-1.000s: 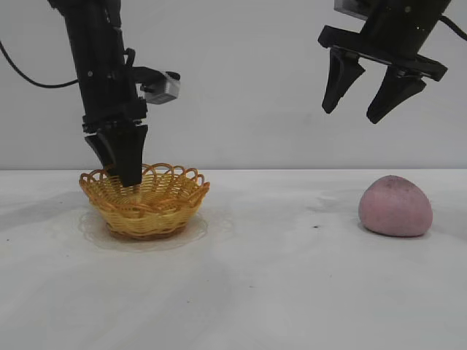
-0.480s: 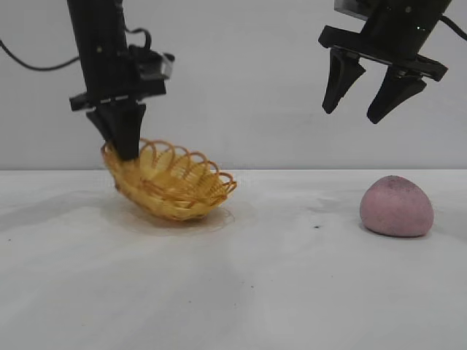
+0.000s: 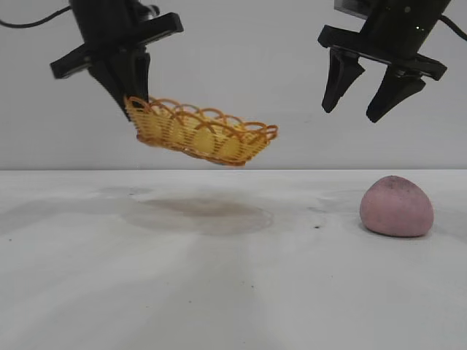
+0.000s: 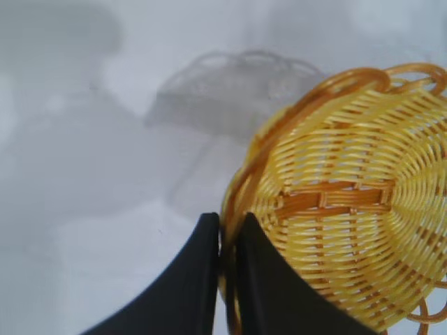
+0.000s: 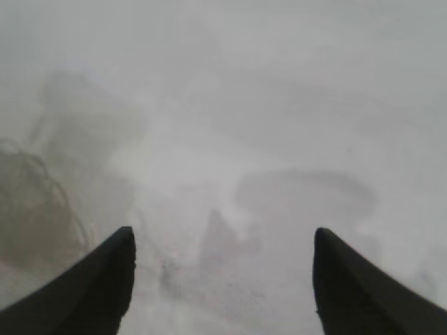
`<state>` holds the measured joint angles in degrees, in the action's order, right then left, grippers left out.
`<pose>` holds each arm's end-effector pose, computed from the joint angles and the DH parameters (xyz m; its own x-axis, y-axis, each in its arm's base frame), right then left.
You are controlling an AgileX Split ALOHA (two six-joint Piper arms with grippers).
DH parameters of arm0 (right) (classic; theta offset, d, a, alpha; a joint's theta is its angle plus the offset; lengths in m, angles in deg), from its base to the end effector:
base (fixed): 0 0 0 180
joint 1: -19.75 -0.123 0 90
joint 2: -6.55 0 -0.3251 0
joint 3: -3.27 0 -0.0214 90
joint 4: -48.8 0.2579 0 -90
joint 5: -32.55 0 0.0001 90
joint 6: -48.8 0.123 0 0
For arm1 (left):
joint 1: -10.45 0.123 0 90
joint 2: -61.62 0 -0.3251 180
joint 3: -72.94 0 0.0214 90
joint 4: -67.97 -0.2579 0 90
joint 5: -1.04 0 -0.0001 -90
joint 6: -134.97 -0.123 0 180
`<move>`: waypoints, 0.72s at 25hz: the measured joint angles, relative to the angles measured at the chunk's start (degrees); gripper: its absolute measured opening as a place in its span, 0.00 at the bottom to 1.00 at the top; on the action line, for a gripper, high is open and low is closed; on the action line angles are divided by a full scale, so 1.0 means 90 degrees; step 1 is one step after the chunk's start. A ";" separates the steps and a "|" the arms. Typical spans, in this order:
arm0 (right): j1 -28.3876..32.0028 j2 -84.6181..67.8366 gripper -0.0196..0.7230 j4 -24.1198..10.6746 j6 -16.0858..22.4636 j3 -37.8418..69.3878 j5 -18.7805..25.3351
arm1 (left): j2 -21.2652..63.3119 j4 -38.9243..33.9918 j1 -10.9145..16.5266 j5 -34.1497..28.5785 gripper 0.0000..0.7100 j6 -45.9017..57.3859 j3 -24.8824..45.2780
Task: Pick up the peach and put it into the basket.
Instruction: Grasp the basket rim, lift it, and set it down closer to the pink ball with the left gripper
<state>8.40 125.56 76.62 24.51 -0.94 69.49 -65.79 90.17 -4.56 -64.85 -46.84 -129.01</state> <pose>0.4466 0.1249 0.2179 -0.8268 -0.1902 -0.5294 -0.3535 0.9077 0.2259 0.4453 -0.1633 0.2195 -0.9821 0.1339 -0.1327 0.1736 0.9166 -0.3602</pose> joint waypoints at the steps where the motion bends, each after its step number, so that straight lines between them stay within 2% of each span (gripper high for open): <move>1: 0.0000 0.0000 0.64 0.0000 0.0000 0.0000 -0.0010 | 0.0129 0.0238 0.0000 0.0317 0.00 0.0010 0.0487; 4: 0.0000 0.0000 0.64 0.0010 0.0000 0.0000 -0.0034 | 0.0504 0.1125 0.0000 0.1202 0.00 0.0009 0.1576; 10: 0.0000 0.0000 0.64 0.0024 0.0000 0.0000 -0.0051 | 0.0578 0.2716 -0.0103 0.2548 0.00 -0.0659 0.3182; 13: 0.0000 0.0000 0.64 0.0039 0.0000 0.0000 -0.0062 | 0.0578 0.3038 -0.0229 0.3051 0.00 -0.0871 0.3572; 18: 0.0000 0.0000 0.64 0.0039 0.0000 0.0000 -0.0062 | 0.0578 0.3458 -0.0372 0.3705 0.00 -0.1072 0.3643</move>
<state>8.40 125.56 76.98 24.51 -0.94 68.93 -60.59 121.29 -7.91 -31.51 -56.49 -96.23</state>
